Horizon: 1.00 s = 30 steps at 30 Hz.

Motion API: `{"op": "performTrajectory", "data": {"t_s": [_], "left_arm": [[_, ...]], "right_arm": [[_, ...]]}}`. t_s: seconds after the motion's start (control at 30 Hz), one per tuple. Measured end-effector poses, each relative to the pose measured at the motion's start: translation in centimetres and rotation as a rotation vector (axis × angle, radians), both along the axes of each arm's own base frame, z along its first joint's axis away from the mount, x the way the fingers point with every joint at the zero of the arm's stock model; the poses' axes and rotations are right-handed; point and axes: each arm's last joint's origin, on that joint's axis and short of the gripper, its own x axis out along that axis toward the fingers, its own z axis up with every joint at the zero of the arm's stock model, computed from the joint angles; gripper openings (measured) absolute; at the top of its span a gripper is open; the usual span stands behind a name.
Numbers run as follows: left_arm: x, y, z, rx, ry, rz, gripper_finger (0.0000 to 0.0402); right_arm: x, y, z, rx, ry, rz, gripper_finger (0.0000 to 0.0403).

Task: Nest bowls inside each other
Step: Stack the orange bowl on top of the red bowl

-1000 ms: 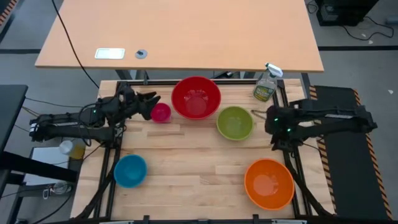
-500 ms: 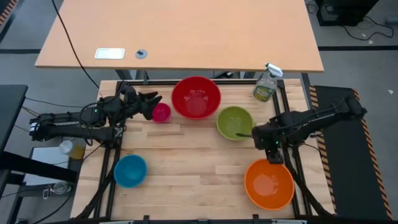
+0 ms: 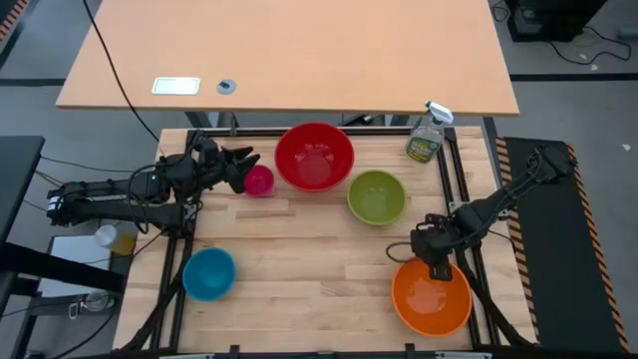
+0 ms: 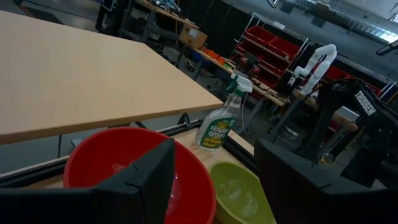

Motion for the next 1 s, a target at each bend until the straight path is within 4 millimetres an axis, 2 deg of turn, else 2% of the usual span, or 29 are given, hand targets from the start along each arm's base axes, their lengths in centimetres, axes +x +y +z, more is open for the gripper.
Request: {"op": "performTrajectory", "data": {"t_s": [0.3,0.53,0.77,1.0], "left_arm": [[0.0,0.0,0.0,-0.001,0.000,0.000,0.0224],[0.0,0.0,0.0,-0.007,-0.004,0.000,0.0224],[0.1,-0.1,0.0,-0.011,-0.007,-0.046,0.0224],[0.1,-0.1,-0.1,-0.011,0.002,-0.046,0.0224]], "right_arm": [[-0.4,2.0,-2.0,-0.087,0.052,0.058,0.0178],[0.0,2.3,-3.4,-0.106,0.095,0.048,0.0106],[0.2,2.7,-3.3,-0.027,0.107,0.033,0.0024],[0.2,1.3,-2.2,0.001,0.066,-0.062,0.0024]]}}
